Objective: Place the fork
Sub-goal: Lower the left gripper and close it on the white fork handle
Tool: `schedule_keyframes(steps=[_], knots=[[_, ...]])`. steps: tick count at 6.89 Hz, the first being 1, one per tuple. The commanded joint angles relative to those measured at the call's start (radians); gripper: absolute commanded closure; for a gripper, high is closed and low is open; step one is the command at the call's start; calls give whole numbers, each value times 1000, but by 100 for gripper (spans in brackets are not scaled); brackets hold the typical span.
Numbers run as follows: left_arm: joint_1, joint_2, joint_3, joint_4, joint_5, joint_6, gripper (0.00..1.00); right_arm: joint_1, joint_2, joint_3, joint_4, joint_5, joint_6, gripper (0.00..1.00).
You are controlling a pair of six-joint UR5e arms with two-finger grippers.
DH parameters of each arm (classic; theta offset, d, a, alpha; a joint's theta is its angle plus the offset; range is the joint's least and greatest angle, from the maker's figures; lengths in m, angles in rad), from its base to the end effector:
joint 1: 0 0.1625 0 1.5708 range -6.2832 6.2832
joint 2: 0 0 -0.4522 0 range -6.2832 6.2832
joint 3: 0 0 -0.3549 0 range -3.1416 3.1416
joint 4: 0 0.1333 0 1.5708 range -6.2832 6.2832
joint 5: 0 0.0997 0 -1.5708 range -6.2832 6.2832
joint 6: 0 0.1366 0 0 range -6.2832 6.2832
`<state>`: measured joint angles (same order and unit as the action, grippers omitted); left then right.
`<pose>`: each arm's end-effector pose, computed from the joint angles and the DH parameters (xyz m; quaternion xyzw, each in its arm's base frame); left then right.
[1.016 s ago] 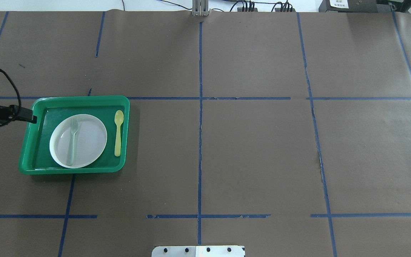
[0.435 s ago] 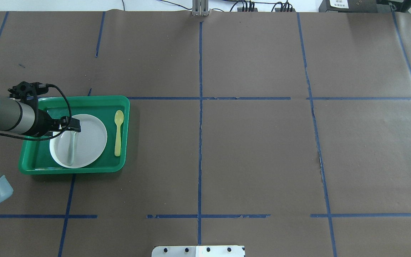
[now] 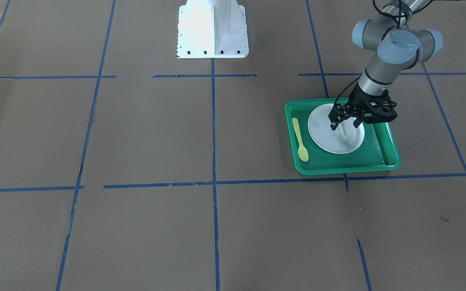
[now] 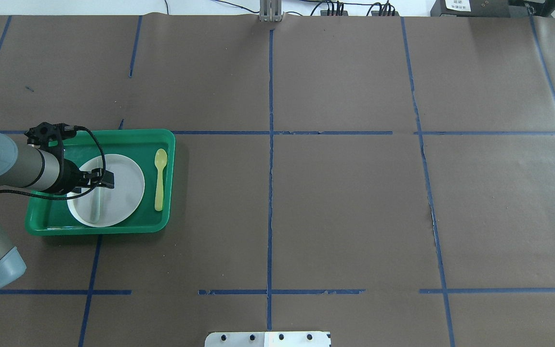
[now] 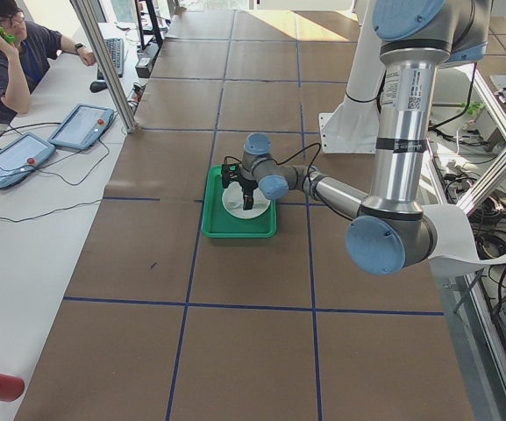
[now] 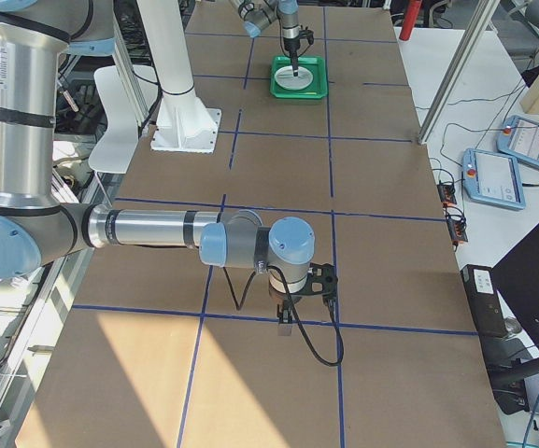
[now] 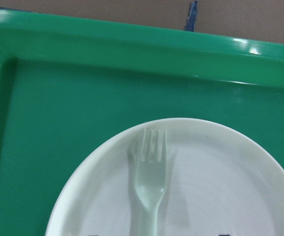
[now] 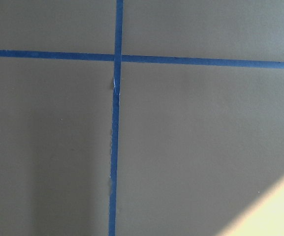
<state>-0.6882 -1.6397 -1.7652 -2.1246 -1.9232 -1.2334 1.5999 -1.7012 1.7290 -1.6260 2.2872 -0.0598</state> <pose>0.3589 -0.4067 0.5363 0.0517 0.4197 -0.0891 0.9018 0.0550 -0.3914 0.7067 0.0028 -0.3508 -0.0096 0.9364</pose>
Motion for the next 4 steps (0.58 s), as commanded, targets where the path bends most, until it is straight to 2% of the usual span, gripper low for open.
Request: schedule_keyframes(steps=[1,2,4], knots=[[12,3,13,-2,0,-3,18,0,0,0,0,0,0,0],[12,3,13,-2,0,-3,18,0,0,0,0,0,0,0],[13,3,15,-2,-2,-3,31,0,0,0,0,0,0,0]])
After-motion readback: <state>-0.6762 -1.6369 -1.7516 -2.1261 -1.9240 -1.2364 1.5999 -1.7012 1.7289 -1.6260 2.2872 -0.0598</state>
